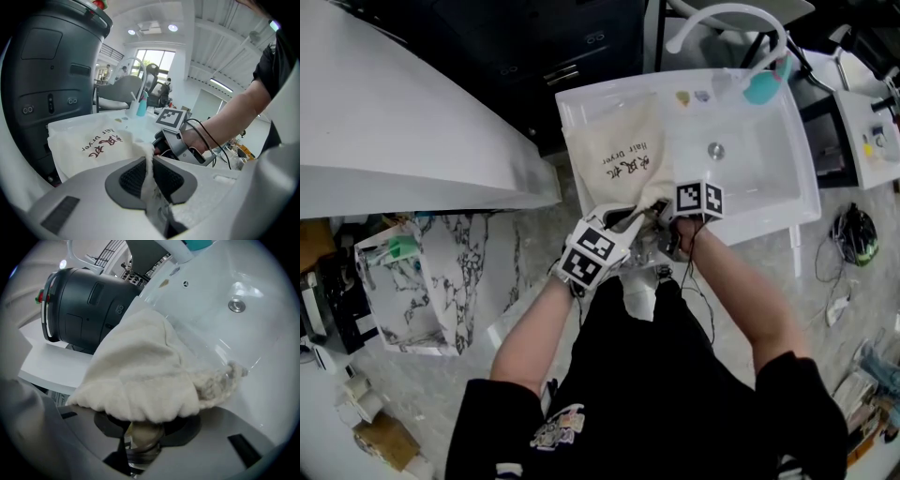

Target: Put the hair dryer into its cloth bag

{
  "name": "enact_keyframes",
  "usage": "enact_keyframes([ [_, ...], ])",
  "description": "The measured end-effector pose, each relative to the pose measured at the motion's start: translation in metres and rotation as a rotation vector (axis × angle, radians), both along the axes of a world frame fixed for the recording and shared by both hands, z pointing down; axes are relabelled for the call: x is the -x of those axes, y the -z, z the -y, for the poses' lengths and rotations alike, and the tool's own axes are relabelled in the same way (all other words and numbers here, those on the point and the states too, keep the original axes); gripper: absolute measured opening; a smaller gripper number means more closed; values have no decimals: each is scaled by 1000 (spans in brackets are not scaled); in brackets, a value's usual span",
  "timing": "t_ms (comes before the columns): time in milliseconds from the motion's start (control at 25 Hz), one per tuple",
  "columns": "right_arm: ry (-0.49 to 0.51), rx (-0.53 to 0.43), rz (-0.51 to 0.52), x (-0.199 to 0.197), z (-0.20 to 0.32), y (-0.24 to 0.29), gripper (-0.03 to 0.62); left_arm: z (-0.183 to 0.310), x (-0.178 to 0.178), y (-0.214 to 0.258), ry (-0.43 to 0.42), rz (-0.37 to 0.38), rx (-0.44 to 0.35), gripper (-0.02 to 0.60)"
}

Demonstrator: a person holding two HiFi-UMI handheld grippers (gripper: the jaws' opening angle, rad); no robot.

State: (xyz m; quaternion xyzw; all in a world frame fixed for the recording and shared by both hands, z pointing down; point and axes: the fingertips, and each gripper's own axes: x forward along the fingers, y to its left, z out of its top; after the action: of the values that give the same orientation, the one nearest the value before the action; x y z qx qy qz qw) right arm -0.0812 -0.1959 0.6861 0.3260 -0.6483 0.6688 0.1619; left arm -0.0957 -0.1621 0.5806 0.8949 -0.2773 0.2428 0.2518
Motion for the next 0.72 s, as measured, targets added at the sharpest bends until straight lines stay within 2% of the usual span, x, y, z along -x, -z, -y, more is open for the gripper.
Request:
enact_keyframes([
  [200,14,0,23,0,-2,-2,169,0,-1,-1,-3,-3,-1,44],
  [400,67,-14,53,1,-6,5,237,3,2,-1,18,-12,1,44],
  [720,158,-6,33,-8,-39,20,253,3,3,0,38,-10,-7,44],
])
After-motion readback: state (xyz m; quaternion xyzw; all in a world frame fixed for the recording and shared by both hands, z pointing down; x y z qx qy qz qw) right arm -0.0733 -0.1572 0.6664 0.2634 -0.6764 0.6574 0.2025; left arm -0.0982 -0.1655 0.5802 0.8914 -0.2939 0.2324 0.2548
